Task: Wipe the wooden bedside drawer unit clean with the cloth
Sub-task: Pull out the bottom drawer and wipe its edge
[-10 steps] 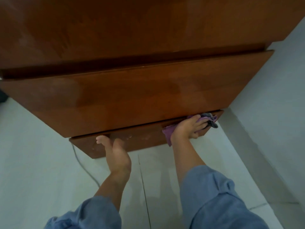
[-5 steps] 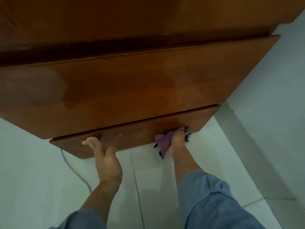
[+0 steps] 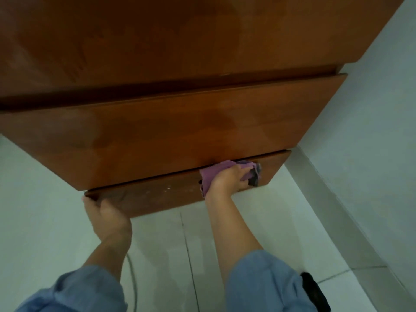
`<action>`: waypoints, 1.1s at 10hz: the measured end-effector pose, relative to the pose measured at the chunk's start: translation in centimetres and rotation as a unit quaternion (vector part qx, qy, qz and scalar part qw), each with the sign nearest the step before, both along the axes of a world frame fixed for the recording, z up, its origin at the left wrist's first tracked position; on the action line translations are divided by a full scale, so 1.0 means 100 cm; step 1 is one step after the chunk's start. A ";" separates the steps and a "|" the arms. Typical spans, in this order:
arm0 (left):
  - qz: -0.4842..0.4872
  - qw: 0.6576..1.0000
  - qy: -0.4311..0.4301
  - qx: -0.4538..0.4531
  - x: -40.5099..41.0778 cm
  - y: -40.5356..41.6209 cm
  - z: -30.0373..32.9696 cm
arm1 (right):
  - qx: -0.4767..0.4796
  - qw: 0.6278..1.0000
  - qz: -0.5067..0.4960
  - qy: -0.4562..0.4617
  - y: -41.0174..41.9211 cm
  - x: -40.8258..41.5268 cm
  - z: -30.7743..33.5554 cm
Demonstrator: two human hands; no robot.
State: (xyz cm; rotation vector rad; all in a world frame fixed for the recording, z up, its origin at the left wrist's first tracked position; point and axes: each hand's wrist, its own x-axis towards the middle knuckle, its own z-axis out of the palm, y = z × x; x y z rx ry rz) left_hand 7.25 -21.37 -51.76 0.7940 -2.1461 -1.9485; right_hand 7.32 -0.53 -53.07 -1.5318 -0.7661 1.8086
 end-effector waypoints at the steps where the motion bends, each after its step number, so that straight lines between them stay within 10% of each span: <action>1: 0.007 0.999 0.009 -0.048 -0.002 -0.003 0.001 | 0.126 0.985 -0.036 -0.108 -0.017 -0.008 0.001; 3: 0.028 0.999 0.008 -0.022 -0.008 -0.015 -0.009 | 0.015 0.994 -0.032 -0.099 -0.044 -0.020 -0.040; 7: -0.024 0.999 -0.041 0.012 -0.022 -0.039 -0.009 | -0.264 0.870 0.416 0.035 -0.130 -0.009 -0.014; 11: -0.128 0.984 -0.066 0.103 -0.021 -0.060 0.014 | -0.229 0.951 0.201 -0.044 -0.052 -0.007 0.026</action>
